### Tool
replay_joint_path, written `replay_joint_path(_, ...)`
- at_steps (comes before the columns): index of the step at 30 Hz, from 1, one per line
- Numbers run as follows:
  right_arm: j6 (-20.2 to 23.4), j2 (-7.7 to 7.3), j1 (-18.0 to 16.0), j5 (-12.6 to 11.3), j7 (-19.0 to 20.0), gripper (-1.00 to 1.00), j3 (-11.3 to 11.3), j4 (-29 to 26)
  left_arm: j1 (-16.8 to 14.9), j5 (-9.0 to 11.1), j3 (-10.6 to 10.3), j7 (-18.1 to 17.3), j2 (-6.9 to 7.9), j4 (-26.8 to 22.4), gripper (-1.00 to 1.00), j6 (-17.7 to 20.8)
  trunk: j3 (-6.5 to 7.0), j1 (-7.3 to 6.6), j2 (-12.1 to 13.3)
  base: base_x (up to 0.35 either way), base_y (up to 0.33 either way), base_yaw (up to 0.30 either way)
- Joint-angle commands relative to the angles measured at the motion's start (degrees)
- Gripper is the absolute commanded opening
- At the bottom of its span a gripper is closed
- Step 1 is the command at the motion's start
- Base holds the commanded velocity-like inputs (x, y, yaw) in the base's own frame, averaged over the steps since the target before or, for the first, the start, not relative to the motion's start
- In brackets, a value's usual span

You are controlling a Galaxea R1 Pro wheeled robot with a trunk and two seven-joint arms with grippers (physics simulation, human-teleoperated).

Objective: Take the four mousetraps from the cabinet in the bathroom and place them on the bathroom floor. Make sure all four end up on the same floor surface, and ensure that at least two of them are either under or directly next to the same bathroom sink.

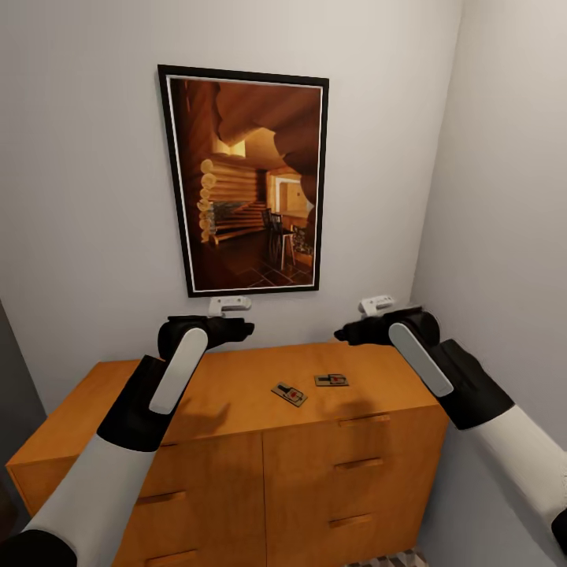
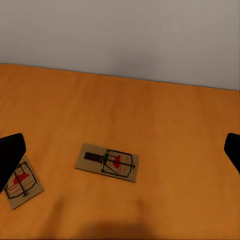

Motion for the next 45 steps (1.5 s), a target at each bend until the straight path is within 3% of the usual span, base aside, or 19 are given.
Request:
replay_joint_path(1,0.09,0.06,-0.07,-0.55,-0.56,1.0,0.85,-0.05,-0.06,0.55,-0.03,0.6,0.05,-0.04,1.0,0.12,-0.08,0.0,-0.05,0.0,0.0,0.0)
replay_joint_path(5,0.09,0.53,-0.04,-0.83,-0.41,1.0,3.73,-0.04,-0.06,0.52,-0.03,0.61,0.3,0.01,1.0,0.13,-0.08,0.0,-0.05,0.0,0.0,0.0)
replay_joint_path(14,0.09,1.14,-0.02,-0.97,-0.22,1.0,7.38,-0.04,-0.06,0.5,-0.03,0.61,0.54,0.04,1.0,0.14,-0.08,0.0,-0.05,0.0,0.0,0.0)
replay_joint_path(20,0.09,1.95,-0.02,-1.02,-0.13,1.0,7.87,-0.04,-0.06,0.5,-0.03,0.61,0.57,0.05,1.0,0.14,-0.08,0.0,-0.05,0.0,0.0,0.0)
replay_joint_path(33,0.09,5.91,-0.02,-0.99,-0.08,1.0,7.86,0.04,-0.06,0.5,-0.03,0.61,0.59,0.2,1.0,0.09,-0.08,0.0,-0.05,0.0,0.0,0.0)
replay_joint_path(45,0.09,5.99,-0.02,-2.82,2.47,1.0,8.24,0.05,-0.06,0.5,-0.02,0.61,0.59,0.34,1.0,0.11,-0.08,0.0,-0.05,0.0,0.0,0.0)
